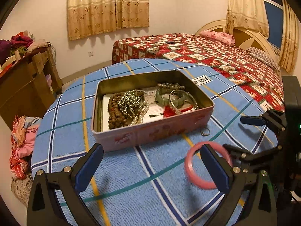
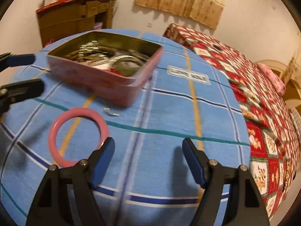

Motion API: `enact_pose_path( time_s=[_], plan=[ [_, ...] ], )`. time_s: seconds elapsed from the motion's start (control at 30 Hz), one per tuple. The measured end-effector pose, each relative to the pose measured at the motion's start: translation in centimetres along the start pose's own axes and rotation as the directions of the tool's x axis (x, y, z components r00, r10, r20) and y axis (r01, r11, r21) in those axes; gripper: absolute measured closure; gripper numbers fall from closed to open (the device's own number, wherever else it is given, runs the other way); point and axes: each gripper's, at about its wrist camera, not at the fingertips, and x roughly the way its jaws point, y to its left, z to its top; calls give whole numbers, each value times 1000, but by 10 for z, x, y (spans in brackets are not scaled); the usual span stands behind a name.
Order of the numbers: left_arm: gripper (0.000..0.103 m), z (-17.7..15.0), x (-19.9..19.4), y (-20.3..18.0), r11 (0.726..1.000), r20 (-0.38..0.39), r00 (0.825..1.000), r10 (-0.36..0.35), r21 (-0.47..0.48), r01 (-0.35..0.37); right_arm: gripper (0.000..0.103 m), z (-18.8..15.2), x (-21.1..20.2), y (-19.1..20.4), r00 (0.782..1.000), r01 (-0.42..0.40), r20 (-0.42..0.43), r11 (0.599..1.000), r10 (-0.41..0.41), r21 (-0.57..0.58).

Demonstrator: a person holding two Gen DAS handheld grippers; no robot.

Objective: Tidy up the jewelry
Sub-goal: 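Grasp the pink bangle with the left tool while the right tool grasps the small silver ring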

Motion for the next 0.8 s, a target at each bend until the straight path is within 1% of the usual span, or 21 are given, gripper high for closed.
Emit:
enact_pose_path(
  time_s=[0.03, 0.1, 0.17, 0.23, 0.27, 0.3, 0.33, 0.4, 0.43, 0.5, 0.57, 0.6, 0.63, 0.67, 0.7, 0.73, 0.77, 0.8],
  plan=[
    [1, -2, -1, 1, 1000, -2, 1000, 3, -4, -3, 26, 2, -2, 6, 1000, -11, 6, 1000, 11, -2],
    [1, -8, -3, 3, 1000, -9, 1000, 8, -16, -9, 26, 5, -1, 17, 998, -66, 16, 998, 66, -17],
    [1, -11, -3, 5, 1000, -13, 1000, 17, -17, -18, 29, 7, -4, 28, 996, -87, 31, 995, 88, -42],
    [1, -14, -1, 7, 1000, -30, 999, 26, -15, -27, 29, 7, -5, 23, 994, -101, 43, 995, 102, -15],
    [1, -16, 2, 7, 999, -36, 999, 31, -14, -31, 30, 8, -5, 15, 994, -102, 50, 994, 100, 31],
    [1, -16, 6, 7, 999, -52, 998, 32, -14, -33, 34, 9, -4, 7, 994, -103, 50, 993, 100, 63],
    [1, -16, 9, 6, 1000, -61, 998, 28, -11, -29, 36, 12, -1, 2, 995, -98, 44, 992, 94, 79],
    [1, -18, 18, 1, 999, -86, 995, 46, 19, -44, 41, 15, 4, -5, 996, -93, 26, 991, 91, 100],
    [1, -20, 22, -2, 998, -97, 994, 50, 30, -48, 41, 18, 5, -6, 995, -95, 25, 990, 93, 107],
    [1, -22, 28, -4, 997, -127, 989, 69, 46, -64, 41, 23, 7, -7, 992, -124, 20, 985, 122, 121],
    [1, -22, 32, -1, 998, -158, 986, 59, 39, -53, 41, 27, 9, -6, 991, -136, 16, 983, 135, 126],
    [1, -24, 38, 1, 998, -200, 978, 53, 35, -47, 41, 30, 12, -3, 990, -140, 12, 983, 140, 122],
    [1, -24, 39, 5, 999, -205, 978, 36, 9, -35, 41, 31, 15, -2, 990, -140, 7, 983, 140, 121],
    [1, -24, 41, 9, 1000, -218, 976, 22, -11, -25, 44, 33, 18, 1, 990, -136, -3, 984, 138, 117],
    [1, -25, 42, 10, 1000, -222, 975, 13, -16, -17, 51, 34, 21, 2, 990, -142, -10, 983, 144, 115],
    [1, -26, 42, 10, 1000, -223, 975, 12, -14, -15, 53, 34, 24, 2, 988, -147, -20, 983, 150, 112],
    [1, -26, 42, 9, 1000, -222, 975, 8, -11, -11, 62, 34, 24, 3, 988, -148, -14, 983, 151, 110],
    [2, -27, 41, 8, 1000, -219, 976, -6, 0, 6, 74, 34, 24, 2, 988, -152, -14, 983, 154, 107]
  ],
)
